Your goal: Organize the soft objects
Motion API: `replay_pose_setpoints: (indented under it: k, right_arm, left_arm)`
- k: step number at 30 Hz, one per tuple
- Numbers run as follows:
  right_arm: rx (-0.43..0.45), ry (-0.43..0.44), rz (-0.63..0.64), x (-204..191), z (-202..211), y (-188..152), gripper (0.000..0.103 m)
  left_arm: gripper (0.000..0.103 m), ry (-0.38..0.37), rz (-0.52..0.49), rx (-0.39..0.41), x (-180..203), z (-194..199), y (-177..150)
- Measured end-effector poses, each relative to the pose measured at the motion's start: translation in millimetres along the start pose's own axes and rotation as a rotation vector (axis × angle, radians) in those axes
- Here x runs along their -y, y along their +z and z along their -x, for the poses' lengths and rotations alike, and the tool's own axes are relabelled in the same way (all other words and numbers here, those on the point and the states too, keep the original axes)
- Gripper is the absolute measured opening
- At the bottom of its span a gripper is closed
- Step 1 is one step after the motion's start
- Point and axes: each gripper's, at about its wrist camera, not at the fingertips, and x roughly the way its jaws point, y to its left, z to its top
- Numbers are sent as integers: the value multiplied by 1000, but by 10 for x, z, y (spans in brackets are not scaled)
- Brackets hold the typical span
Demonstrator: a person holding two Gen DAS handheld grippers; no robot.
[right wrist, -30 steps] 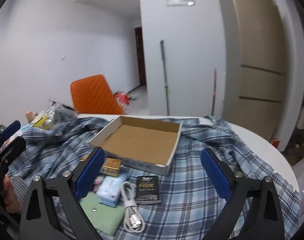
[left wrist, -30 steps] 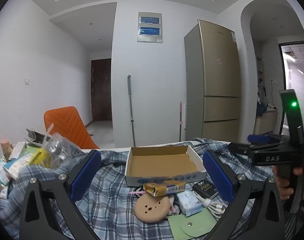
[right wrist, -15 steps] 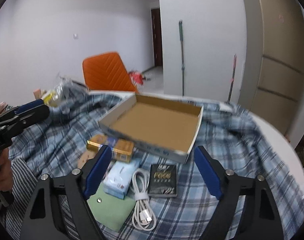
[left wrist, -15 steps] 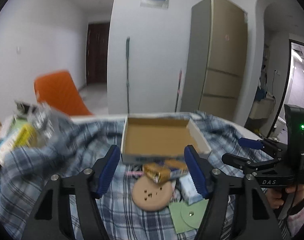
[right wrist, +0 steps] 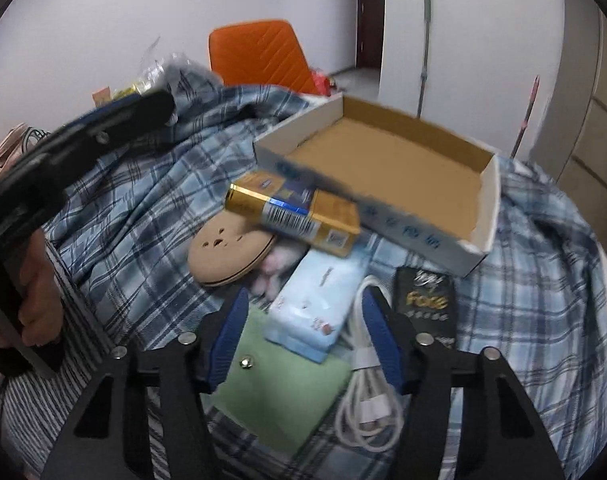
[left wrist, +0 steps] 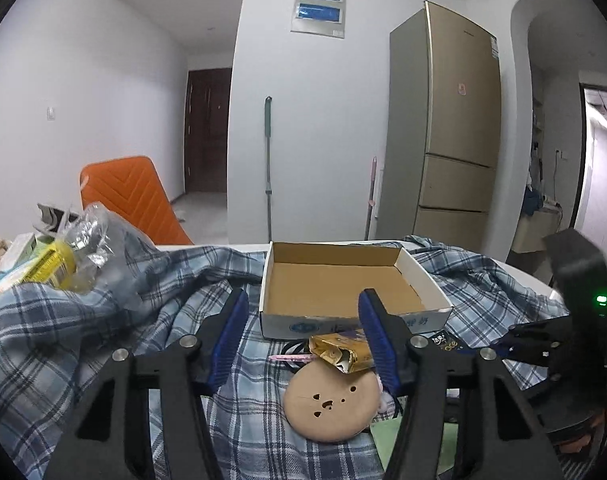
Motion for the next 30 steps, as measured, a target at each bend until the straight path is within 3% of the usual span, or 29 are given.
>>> replay_pose_setpoints:
  k: [3,6,9,12,22,24,30]
  right_arm:
    - [-58,28,-32,-4,-118,16,44]
    - [-79,63,-93,60,-202,24,43]
    - [-56,13,-115,108,-228,57,43]
    - [-74,39,-155,177,-287,105,43]
    - [-148,54,-172,225,-525,184,45]
    - [-164,71,-183,246,-580,161,27]
    - [-101,93,-237,398,-371,139,21]
  left_arm:
    - [60,10,-20,17,37,33,13]
    - [60,44,-7,32,12,71,23]
    - [60,32,4,30,-12,74,28]
    - [60,29,-2,29,-2,80,27]
    - [60,33,-8,30,22,88,30]
    - [60,33,3,26,0,80,31]
    - [60,17,12,22,-38,107,82]
